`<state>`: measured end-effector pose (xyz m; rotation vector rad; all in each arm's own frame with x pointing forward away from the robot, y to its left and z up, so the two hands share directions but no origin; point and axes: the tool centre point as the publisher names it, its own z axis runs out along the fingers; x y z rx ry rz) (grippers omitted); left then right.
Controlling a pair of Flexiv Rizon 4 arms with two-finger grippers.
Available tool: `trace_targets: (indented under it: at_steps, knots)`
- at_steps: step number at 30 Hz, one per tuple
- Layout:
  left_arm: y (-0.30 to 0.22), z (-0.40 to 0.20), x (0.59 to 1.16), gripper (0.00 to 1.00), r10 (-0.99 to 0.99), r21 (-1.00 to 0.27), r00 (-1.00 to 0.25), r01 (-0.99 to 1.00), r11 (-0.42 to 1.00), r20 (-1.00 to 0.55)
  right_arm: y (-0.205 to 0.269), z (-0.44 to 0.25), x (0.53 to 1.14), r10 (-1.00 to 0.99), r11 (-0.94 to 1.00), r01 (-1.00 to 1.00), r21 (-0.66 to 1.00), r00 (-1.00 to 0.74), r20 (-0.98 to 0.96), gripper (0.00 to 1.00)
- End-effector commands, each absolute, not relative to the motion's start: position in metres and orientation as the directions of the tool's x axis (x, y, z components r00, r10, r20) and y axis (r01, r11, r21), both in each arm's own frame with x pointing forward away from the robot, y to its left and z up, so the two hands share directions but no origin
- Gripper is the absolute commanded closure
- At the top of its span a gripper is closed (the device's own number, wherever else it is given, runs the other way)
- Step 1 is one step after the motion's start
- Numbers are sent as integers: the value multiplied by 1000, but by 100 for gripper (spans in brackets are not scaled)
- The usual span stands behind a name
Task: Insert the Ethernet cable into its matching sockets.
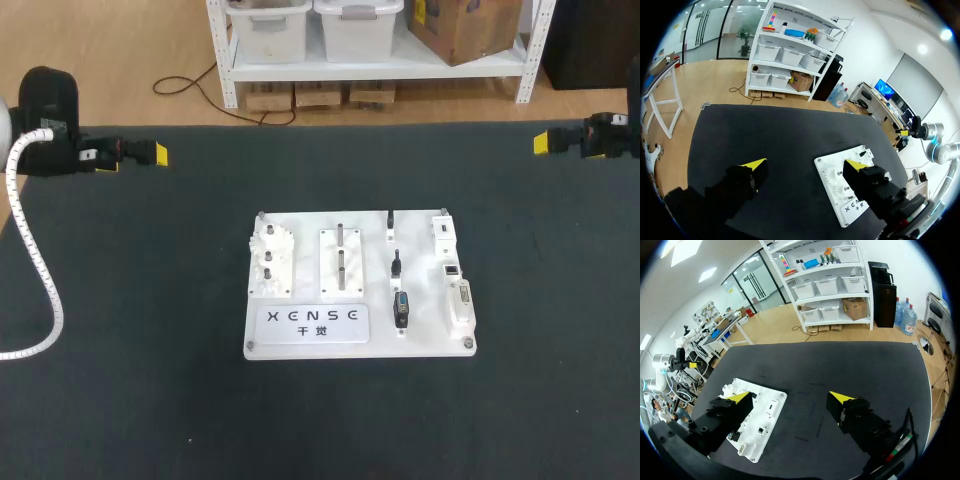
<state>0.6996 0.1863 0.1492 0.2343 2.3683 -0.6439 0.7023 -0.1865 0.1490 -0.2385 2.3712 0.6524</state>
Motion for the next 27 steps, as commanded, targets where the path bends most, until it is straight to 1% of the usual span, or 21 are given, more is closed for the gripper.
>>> trace_targets:
  at_steps: [1,10,11,13,15,16,20,24,27]
  knots:
    - [185,150,700,0,0,-382,-768,320,867,-641,-186,149,702,-1,860,-328,390,-767,-642,0]
    - [185,150,700,0,0,-382,-768,320,867,-641,-186,149,702,-1,860,-328,390,-767,-642,0]
    - [182,151,703,0,24,-378,-761,349,858,-648,-186,149,702,-1,860,-328,390,-767,-642,0]
    - [175,151,706,0,68,-378,-717,443,813,-694,-186,149,702,-1,860,-328,390,-767,-642,0]
    - [164,153,708,0,132,-347,-670,531,773,-731,-186,149,702,-1,860,-328,390,-767,-642,0]
    - [157,154,708,0,151,-346,-642,579,738,-752,-186,149,702,-1,860,-328,390,-767,-642,0]
    - [132,156,707,0,251,-275,-493,762,586,-833,-186,149,702,-1,860,-328,390,-767,-642,0]
    - [104,156,702,0,319,-175,-341,875,451,-884,-186,149,702,-1,860,-328,390,-767,-642,0]
    - [83,153,697,0,349,-136,-264,927,349,-899,-186,149,702,-1,860,-328,390,-767,-642,0]
